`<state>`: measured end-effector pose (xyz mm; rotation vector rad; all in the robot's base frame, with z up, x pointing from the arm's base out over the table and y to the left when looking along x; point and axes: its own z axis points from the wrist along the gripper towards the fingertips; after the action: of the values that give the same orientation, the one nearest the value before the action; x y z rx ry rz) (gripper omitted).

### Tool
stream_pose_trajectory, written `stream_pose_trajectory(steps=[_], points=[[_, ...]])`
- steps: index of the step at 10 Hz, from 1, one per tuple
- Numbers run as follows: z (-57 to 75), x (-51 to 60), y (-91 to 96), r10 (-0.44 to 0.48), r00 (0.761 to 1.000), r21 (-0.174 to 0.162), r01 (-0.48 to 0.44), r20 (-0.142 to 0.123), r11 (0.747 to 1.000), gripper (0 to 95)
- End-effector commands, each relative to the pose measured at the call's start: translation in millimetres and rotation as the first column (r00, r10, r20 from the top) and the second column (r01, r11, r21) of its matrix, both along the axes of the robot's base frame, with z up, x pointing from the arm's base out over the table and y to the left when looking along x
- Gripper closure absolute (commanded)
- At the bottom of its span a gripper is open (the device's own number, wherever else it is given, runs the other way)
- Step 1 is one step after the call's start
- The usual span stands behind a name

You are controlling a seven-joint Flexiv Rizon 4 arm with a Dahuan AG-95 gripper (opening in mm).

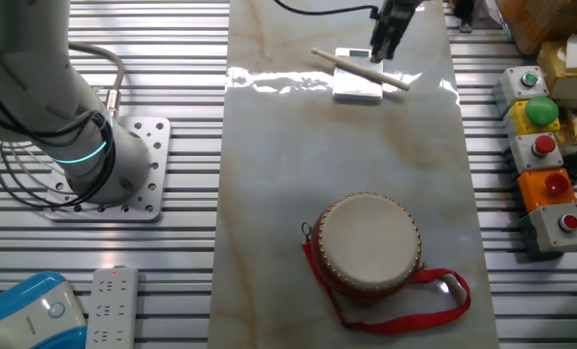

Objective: Play the drum

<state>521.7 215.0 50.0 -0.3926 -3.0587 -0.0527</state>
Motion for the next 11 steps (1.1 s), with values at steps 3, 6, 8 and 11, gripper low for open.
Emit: stream_pose_trajectory(steps=[3,6,8,11], points=[[2.3,-0.3,0.9,0.002,1.0,0.013,-0.002,0.0,1.0,76.0],[2.4,-0.3,0.9,0.01,1.0,0.018,-0.01,-0.001,1.0,38.0],[2.2,-0.3,0.9,0.017,1.0,0.018,-0.017,-0.002,1.0,38.0],[-4.5,-0.5,1.3,0.022,1.0,0.022,-0.022,-0.001,1.0,38.0]])
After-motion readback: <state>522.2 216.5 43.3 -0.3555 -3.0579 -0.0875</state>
